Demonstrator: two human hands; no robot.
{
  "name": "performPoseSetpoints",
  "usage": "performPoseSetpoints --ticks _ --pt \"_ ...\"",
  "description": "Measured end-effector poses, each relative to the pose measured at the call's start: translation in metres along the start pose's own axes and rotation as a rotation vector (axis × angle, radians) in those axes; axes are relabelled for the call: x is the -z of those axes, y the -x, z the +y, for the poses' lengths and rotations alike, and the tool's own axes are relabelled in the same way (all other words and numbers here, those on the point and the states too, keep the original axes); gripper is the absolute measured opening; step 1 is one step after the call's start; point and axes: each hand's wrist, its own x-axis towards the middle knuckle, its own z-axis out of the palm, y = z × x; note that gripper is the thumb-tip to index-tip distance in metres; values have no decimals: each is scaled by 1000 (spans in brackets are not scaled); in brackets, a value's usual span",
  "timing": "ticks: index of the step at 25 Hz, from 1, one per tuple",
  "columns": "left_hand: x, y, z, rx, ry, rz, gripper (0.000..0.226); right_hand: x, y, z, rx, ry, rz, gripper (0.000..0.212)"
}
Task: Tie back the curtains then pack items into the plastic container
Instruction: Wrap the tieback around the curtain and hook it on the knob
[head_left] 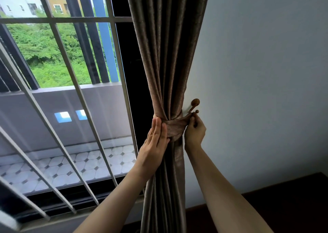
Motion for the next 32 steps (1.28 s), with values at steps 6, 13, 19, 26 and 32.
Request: performPoseSetpoints --ticks 6,13,19,26,32 --pt "15 4 6 277 543 -20 64 44 -7 -1 188 527 -329 34" --pt "50 46 20 560 448 -277 47 89 73 10 252 454 -678 15" --pt "56 20 52 645 218 -482 30 84 71 11 461 678 -509 16" --pt "46 23 83 575 189 -565 28 136 83 41 637 648 -323 22" --pt "64 4 71 681 130 -610 37 102 64 12 497 619 -502 20"
